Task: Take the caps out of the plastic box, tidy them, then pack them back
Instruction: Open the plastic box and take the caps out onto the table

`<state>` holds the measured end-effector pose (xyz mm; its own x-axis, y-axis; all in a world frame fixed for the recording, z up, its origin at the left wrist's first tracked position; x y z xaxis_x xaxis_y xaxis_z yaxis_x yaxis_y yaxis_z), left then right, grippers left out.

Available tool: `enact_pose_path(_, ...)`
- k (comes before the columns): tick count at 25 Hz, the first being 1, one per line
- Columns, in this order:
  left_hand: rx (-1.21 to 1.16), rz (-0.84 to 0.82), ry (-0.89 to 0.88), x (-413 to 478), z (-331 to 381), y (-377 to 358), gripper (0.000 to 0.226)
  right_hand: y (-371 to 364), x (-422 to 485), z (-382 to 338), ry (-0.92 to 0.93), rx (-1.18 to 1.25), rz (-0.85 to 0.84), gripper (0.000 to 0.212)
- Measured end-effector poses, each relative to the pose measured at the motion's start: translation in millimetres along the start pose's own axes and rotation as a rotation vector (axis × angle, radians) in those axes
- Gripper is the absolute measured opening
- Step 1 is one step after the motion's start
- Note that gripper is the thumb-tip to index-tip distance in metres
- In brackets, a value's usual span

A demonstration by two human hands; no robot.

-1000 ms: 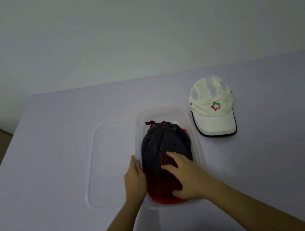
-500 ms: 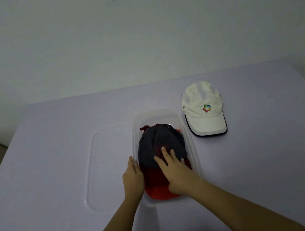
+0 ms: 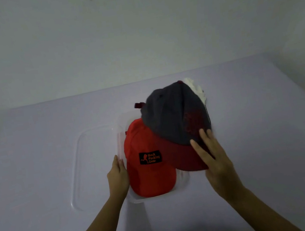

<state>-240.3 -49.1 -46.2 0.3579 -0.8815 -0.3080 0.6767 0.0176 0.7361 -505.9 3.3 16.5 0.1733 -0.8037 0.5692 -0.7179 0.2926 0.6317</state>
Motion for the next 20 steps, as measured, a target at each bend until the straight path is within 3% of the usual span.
enact_pose_path(4,0.009,0.016,-0.007,1,-1,-2,0.048,28,-76,37,-0.101,-0.086,-0.016,0.103)
enact_pose_path(7,0.016,0.031,-0.015,2,-2,-2,0.048,24,-128,66,-0.22,-0.142,-0.177,0.122)
enact_pose_path(11,0.014,0.031,-0.008,1,-1,-3,0.049,8,-146,99,-0.256,-0.201,-0.439,0.118)
enact_pose_path(17,0.024,0.032,-0.011,0,-1,-3,0.049,-5,-96,125,-0.22,-0.18,-0.497,0.119)
enact_pose_path(20,0.025,0.03,-0.001,0,0,-3,0.049,-7,-78,135,-0.22,-0.151,-0.547,0.106)
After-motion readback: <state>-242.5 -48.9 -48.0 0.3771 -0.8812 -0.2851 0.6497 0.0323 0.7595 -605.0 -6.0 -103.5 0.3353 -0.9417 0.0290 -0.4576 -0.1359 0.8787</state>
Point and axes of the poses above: each hand's wrist, its own x-axis towards the middle knuckle, its own y-axis out of the back of the hand, z = x × y, the point moved 1 cm from there along x, towards the middle knuckle, and after that the axes turned 15 degrees about x, right-handed, at the moved point
